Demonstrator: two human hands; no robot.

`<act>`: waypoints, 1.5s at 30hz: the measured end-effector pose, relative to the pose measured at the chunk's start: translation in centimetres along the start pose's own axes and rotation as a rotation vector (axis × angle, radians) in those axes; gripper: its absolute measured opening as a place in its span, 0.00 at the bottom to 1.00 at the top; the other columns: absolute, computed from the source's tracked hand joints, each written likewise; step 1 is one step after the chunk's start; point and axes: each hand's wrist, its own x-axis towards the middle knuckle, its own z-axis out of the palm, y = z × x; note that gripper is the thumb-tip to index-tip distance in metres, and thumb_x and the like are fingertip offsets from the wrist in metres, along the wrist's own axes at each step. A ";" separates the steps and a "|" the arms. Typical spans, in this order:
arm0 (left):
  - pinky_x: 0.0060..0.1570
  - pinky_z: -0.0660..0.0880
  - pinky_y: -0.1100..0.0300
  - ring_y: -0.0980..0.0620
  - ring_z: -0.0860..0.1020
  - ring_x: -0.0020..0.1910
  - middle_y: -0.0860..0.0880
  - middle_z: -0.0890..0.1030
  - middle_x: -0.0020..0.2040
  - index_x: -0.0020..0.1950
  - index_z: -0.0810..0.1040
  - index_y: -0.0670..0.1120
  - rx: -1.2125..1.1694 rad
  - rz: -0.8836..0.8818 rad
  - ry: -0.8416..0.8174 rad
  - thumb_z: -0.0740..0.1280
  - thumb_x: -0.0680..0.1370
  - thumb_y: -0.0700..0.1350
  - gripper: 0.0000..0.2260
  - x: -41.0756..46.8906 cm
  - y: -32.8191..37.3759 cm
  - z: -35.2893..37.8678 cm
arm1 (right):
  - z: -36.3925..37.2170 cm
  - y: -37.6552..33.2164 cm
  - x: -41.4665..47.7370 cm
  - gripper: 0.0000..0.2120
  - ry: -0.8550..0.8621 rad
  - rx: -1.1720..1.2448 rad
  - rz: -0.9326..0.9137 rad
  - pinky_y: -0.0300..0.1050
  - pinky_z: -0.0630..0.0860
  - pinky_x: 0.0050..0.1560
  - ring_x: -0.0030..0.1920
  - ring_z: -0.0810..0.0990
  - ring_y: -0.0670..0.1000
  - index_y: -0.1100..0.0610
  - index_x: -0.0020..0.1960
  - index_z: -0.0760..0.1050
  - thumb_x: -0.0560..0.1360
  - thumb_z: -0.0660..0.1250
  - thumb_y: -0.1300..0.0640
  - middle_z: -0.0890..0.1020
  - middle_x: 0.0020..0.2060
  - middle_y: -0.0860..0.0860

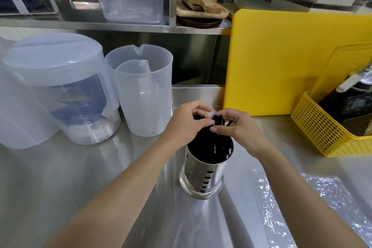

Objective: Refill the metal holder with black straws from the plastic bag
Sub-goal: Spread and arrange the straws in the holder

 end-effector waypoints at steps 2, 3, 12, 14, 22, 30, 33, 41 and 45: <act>0.49 0.71 0.66 0.56 0.78 0.47 0.57 0.80 0.40 0.49 0.76 0.52 -0.019 0.003 0.012 0.71 0.71 0.44 0.09 0.0 0.1 0.0 | 0.3 -0.2 0.0 0.07 -0.021 -0.074 -0.009 0.38 0.75 0.42 0.38 0.78 0.45 0.52 0.41 0.78 0.68 0.73 0.62 0.80 0.39 0.50; 0.52 0.73 0.62 0.54 0.78 0.48 0.56 0.80 0.43 0.50 0.75 0.52 -0.033 0.002 0.009 0.72 0.71 0.45 0.10 -0.1 0.0 0.1 | 0.5 -0.3 0.0 0.06 -0.014 -0.103 -0.017 0.35 0.74 0.40 0.38 0.78 0.44 0.52 0.41 0.77 0.68 0.72 0.61 0.80 0.38 0.49; 0.62 0.73 0.48 0.49 0.76 0.59 0.50 0.77 0.61 0.61 0.71 0.52 -0.157 -0.072 -0.084 0.73 0.69 0.41 0.23 -1.5 -1.7 -1.7 | 0.4 -0.2 0.2 0.07 0.002 -0.066 -0.015 0.41 0.73 0.44 0.42 0.76 0.49 0.54 0.39 0.77 0.69 0.70 0.65 0.79 0.37 0.50; 0.62 0.73 0.49 0.48 0.76 0.59 0.50 0.78 0.59 0.61 0.70 0.52 -0.181 -0.085 -0.087 0.73 0.69 0.39 0.24 -1.5 -1.9 -1.6 | 0.6 -0.4 0.2 0.07 -0.013 -0.068 -0.023 0.46 0.73 0.48 0.44 0.76 0.50 0.52 0.41 0.77 0.69 0.71 0.63 0.79 0.40 0.49; 0.59 0.75 0.55 0.46 0.79 0.55 0.44 0.81 0.54 0.66 0.67 0.49 -0.332 -0.122 -0.077 0.73 0.69 0.41 0.28 -1.8 -2.0 -1.6 | 0.6 -1.9 1.5 0.07 0.000 -0.259 -0.144 0.35 0.67 0.50 0.50 0.75 0.44 0.50 0.49 0.77 0.71 0.69 0.55 0.79 0.46 0.44; 0.64 0.71 0.46 0.45 0.78 0.57 0.48 0.80 0.53 0.70 0.59 0.53 -0.323 -0.116 -0.081 0.72 0.69 0.38 0.35 -1.7 -2.2 -1.3 | 1.9 -3.9 3.3 0.06 -0.166 -0.617 -0.132 0.39 0.73 0.45 0.45 0.77 0.47 0.53 0.46 0.79 0.73 0.67 0.52 0.79 0.41 0.47; 0.65 0.71 0.48 0.46 0.78 0.57 0.47 0.78 0.55 0.71 0.58 0.52 -0.323 -0.117 -0.089 0.71 0.70 0.36 0.35 -1.8 -2.3 -1.4 | 2.3 -4.2 3.7 0.08 -0.190 -0.672 -0.106 0.38 0.74 0.42 0.44 0.78 0.50 0.56 0.48 0.80 0.73 0.66 0.54 0.79 0.41 0.50; 0.63 0.71 0.57 0.53 0.77 0.58 0.49 0.79 0.57 0.62 0.72 0.49 -0.307 -0.055 -0.109 0.68 0.70 0.50 0.21 -1.6 -1.9 -2.0 | 1.5 -5.3 3.8 0.04 -0.110 -0.649 -0.202 0.38 0.67 0.41 0.38 0.73 0.42 0.55 0.42 0.79 0.73 0.67 0.55 0.76 0.38 0.46; 0.62 0.72 0.56 0.51 0.78 0.56 0.47 0.81 0.53 0.56 0.76 0.47 -0.273 0.008 -0.034 0.67 0.73 0.47 0.13 -0.9 -0.6 -2.5 | 0.9 -7.5 3.4 0.04 0.028 -0.514 -0.323 0.30 0.68 0.40 0.39 0.73 0.40 0.55 0.40 0.77 0.73 0.67 0.56 0.75 0.38 0.45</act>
